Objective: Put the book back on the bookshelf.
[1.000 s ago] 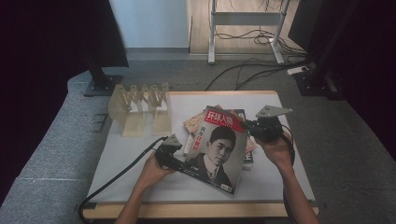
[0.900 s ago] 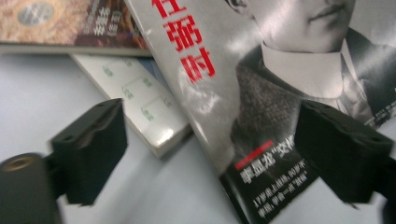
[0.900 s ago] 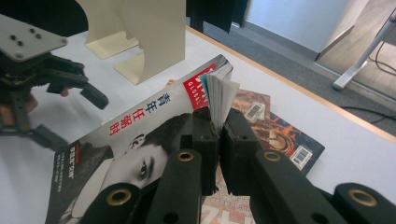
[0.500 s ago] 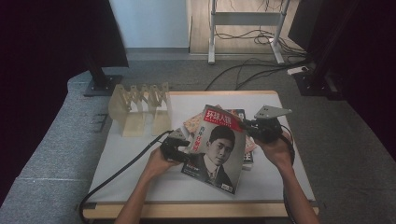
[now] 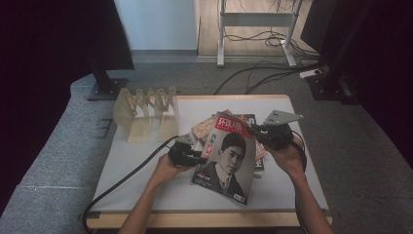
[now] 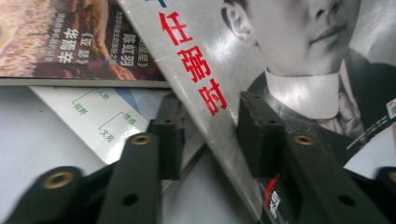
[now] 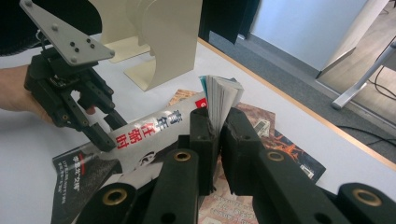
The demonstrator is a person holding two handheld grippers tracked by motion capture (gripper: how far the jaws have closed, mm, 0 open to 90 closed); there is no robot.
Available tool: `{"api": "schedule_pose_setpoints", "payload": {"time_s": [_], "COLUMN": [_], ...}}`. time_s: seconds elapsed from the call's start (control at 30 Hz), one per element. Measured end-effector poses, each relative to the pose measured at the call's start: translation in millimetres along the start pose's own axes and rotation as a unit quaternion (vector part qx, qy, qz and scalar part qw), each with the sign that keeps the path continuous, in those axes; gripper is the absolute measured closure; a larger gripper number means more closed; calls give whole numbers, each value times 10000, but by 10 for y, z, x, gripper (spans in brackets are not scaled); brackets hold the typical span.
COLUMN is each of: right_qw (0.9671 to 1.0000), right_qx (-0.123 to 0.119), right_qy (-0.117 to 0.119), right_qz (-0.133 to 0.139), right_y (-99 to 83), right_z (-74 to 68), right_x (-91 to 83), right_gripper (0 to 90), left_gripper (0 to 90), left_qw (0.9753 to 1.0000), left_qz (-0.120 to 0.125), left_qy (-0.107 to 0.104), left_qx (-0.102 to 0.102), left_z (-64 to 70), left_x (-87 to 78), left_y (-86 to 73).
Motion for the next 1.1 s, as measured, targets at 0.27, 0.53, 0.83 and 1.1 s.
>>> {"api": "schedule_pose_setpoints", "payload": {"time_s": [0.27, 0.53, 0.83, 1.1], "right_qw": [10000, 9998, 9993, 9989], "right_qx": [14, 63, 60, 94], "right_qy": [-57, -164, -118, 15], "right_qz": [11, 80, 355, 470], "right_y": [-7, -20, 96, 130], "right_z": [22, 78, 55, 8], "right_x": [-23, -46, -136, -138], "right_gripper": [821, 821, 834, 841], "left_gripper": [769, 818, 870, 879], "left_qw": [9999, 9988, 9951, 9948], "left_qz": [125, 458, 980, 974], "left_qy": [-26, 63, -46, -5], "left_qx": [67, 143, 124, 313], "left_z": [68, 55, 21, 88], "left_x": [-100, -253, -503, -597], "left_y": [10, 26, -52, -152]}}
Point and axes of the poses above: each handheld gripper's, and its own axes: x roughly forward along the jaws, y roughly out of its top, z roughly to its right, the point moved 9 cm from there along x, roughly forward along the jaws, and after that the axes turned 5 degrees about -z, right-handed, at the moved point
